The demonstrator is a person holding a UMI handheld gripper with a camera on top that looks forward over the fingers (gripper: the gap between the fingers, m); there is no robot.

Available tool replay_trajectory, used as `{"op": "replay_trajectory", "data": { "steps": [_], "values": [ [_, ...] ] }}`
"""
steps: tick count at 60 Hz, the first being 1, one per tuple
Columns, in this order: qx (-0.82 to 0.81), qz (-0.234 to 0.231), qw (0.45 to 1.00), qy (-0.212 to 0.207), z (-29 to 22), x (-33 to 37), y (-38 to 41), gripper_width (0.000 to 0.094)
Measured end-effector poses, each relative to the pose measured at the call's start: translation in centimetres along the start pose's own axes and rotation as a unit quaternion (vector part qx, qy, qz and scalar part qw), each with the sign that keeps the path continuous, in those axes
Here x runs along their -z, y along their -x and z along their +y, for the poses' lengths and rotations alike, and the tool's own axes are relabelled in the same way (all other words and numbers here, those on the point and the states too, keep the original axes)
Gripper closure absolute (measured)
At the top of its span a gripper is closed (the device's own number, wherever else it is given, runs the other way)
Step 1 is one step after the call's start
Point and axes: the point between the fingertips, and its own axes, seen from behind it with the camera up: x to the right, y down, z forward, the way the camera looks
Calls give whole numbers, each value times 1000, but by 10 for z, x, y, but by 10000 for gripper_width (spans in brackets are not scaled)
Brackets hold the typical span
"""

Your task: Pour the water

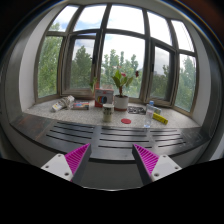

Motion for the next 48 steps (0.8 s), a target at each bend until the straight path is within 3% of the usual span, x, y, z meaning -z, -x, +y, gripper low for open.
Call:
{"op": "replay_trajectory", "data": {
  "steps": [26, 36, 48],
  "values": [
    [-19, 66, 995, 71, 115, -70, -161, 94],
    [-15, 71, 997, 21, 84, -155, -227, 92],
    [-25, 47, 998, -45, 4, -295, -276, 98]
  ]
}}
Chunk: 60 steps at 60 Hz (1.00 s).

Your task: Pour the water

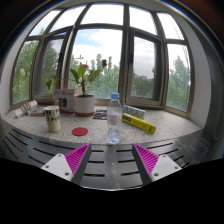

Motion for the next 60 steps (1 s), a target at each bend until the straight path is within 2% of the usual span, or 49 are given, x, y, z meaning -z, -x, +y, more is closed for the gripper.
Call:
{"op": "replay_trajectory", "data": {
  "steps": [10, 21, 24, 28, 30, 39, 42, 51, 60],
  "values": [
    [-11, -25, 999, -27, -40, -120, -8, 132],
    [-1, -29, 999, -29, -45, -208, -5, 201],
    [8, -28, 999, -30, -45, -223, -6, 265],
    [15, -24, 999, -32, -47, -234, -4, 437],
    [11, -24, 999, -33, -48, -236, -4, 454],
    [6, 3, 999, -36, -47, -235, -11, 606],
    [13, 10, 999, -34, -47, -233, -10, 630],
    [42, 62, 996, -43, -72, -218, -19, 630],
    [134, 167, 974, -70, -145, -190, -44, 631]
  ]
}}
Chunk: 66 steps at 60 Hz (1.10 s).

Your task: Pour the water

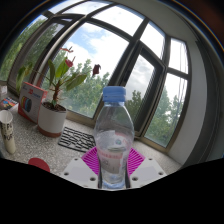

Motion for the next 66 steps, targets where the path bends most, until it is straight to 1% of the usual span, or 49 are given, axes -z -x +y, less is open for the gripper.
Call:
{"op": "replay_trajectory", "data": {
  "steps": [5, 9, 14, 18, 24, 30, 39, 48, 52, 56, 61, 65, 66],
  "values": [
    [110, 69, 991, -28, -48, 0, -15, 633],
    [214, 113, 969, -58, -94, 5, -24, 634],
    [343, 148, 922, -98, -149, 11, -8, 633],
    [443, 159, 873, -129, -185, 14, 14, 632],
    [574, 149, 786, -174, -221, 15, 69, 632],
    [679, 123, 691, -215, -234, 22, 126, 628],
    [763, 75, 583, -271, -222, 25, 203, 627],
    [805, 40, 507, -306, -200, 35, 258, 627],
    [810, 34, 496, -311, -195, 34, 269, 627],
    [804, 29, 501, -318, -198, 37, 269, 628],
    [774, 31, 545, -322, -216, 38, 261, 626],
    [720, 39, 610, -329, -246, 46, 243, 627],
    [697, 34, 638, -327, -255, 47, 238, 627]
  ]
}}
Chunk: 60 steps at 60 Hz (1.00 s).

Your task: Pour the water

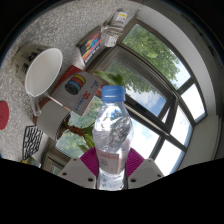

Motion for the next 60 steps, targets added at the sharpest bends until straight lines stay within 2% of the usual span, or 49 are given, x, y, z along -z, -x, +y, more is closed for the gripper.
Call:
{"op": "replay_trajectory", "data": {
  "steps": [4, 8, 13, 16, 22, 26, 27, 34, 35, 42, 52, 54, 56, 60],
  "values": [
    [-152, 23, 987, 42, 32, 4, -30, 628],
    [-326, 40, 942, 73, 64, 13, -56, 629],
    [-527, 56, 840, 114, 91, 33, -62, 627],
    [-634, 51, 764, 111, 107, 36, -49, 631],
    [-781, 26, 613, 115, 96, 52, -8, 629],
    [-816, 3, 565, 121, 94, 58, 33, 629],
    [-824, -1, 552, 126, 75, 63, 48, 629],
    [-849, -71, 506, 135, 47, 69, 126, 628],
    [-851, -76, 501, 137, 26, 70, 142, 627],
    [-839, -116, 511, 147, 0, 80, 195, 628],
    [-846, -167, 485, 148, -46, 89, 252, 623],
    [-845, -148, 495, 136, -42, 87, 245, 627],
    [-841, -149, 502, 136, -43, 87, 245, 618],
    [-844, -144, 498, 137, -42, 86, 246, 555]
  ]
}}
